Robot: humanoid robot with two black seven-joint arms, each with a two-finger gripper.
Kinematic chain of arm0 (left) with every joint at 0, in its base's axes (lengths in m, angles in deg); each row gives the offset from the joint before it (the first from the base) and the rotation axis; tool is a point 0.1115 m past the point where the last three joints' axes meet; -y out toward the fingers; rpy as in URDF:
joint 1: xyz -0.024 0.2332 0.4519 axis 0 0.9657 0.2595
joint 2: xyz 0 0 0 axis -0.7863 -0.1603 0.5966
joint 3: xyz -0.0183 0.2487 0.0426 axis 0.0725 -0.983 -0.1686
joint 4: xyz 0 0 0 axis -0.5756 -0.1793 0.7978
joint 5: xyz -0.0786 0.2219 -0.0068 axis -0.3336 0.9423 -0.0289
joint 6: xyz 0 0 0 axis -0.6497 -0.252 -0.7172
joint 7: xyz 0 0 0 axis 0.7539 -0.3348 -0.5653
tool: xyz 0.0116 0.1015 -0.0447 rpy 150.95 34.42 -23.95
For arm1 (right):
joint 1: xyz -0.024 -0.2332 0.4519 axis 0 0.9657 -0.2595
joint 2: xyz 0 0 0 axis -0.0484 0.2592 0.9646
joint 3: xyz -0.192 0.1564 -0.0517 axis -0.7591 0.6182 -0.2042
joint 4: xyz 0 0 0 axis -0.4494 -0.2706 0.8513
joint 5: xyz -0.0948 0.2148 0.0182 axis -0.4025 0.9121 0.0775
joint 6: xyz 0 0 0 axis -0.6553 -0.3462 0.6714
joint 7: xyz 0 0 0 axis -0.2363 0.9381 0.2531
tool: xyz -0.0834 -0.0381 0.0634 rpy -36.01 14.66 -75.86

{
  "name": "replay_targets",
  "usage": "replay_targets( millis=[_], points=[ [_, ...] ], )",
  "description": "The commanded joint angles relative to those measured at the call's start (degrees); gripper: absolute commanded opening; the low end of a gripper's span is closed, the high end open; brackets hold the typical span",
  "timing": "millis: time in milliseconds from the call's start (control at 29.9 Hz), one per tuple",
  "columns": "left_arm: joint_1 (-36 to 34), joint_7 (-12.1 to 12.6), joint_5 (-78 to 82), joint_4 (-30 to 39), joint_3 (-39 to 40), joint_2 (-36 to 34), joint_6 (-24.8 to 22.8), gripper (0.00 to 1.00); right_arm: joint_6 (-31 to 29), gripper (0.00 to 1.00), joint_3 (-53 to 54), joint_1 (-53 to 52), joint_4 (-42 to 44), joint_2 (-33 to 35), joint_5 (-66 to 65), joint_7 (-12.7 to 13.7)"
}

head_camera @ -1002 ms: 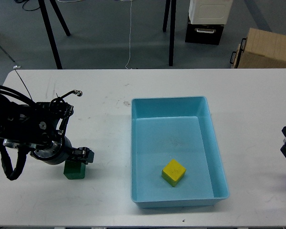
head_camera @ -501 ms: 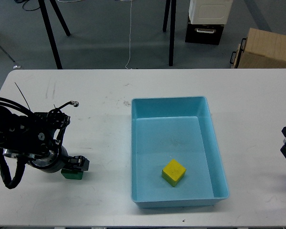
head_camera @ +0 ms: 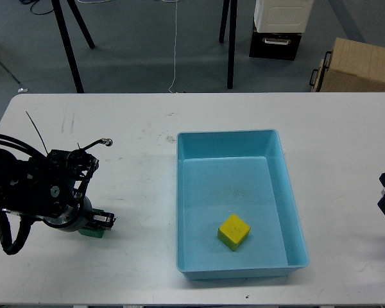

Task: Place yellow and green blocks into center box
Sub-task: 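Lift the green cube and carry it over the blue tray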

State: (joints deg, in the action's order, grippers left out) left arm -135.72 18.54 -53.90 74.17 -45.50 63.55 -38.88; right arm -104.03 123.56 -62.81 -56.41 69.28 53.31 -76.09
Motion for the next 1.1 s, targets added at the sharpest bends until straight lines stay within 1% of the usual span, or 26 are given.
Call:
replay_targets(
  millis=[0,67,134,234,267,367,468,568,668,768,835,969,1069],
  points=[
    [-3.2,0.2,2.0,0.6,0.1,-0.2,0.5,0.00,0.0,0.99,0.0,0.0,0.0,0.0,0.0,0.0],
    [-6.5,0.2,2.1,0.7,0.3,-0.2,0.4,0.00,0.0,0.99,0.0,0.0,0.0,0.0,0.0,0.0],
    [-11.6,0.1,2.2,0.8,0.8,-0.1,-0.3,0.00,0.0,0.99,0.0,0.1,0.0,0.0,0.0,0.0],
    [-18.1,-0.5,1.9,1.4,2.3,1.9,-1.3,0.00,0.0,0.99,0.0,0.3,0.0,0.0,0.0,0.0],
    [-19.7,-0.6,1.6,2.1,3.2,3.5,-1.6,0.00,0.0,0.99,0.0,0.3,0.0,0.0,0.0,0.0],
    [-24.1,-0.7,-0.1,3.8,5.0,11.8,-1.5,0.00,0.0,0.99,0.0,0.3,0.0,0.0,0.0,0.0],
    [-27.8,-0.7,-4.3,3.8,6.8,19.7,-1.1,0.00,0.0,0.99,0.1,0.4,0.0,0.0,0.0,-0.1],
    [-31.1,-1.0,-5.6,3.6,9.8,19.7,-1.4,0.00,0.0,0.99,0.4,0.7,0.0,0.0,0.0,-0.1],
    [-32.0,-2.0,-5.6,3.4,10.5,19.7,-1.3,0.00,0.0,0.99,0.9,1.1,0.1,0.0,0.0,-0.1],
    [-31.3,-2.4,-6.0,3.3,10.6,19.7,-1.1,0.01,0.0,0.99,0.9,1.3,0.6,0.0,0.0,-0.1],
    [-30.8,-3.2,-6.0,3.3,10.8,19.7,-1.2,0.01,0.0,0.99,0.9,1.4,0.8,0.0,0.0,-0.1],
    [-27.2,-4.2,-6.1,3.3,11.3,19.7,-0.9,0.03,0.0,0.99,0.9,1.6,1.1,0.0,0.0,-0.1],
    [-24.0,-6.0,-6.4,3.3,13.1,19.7,-0.9,0.05,0.0,0.99,0.9,1.5,1.1,0.0,0.0,0.0]
  ],
)
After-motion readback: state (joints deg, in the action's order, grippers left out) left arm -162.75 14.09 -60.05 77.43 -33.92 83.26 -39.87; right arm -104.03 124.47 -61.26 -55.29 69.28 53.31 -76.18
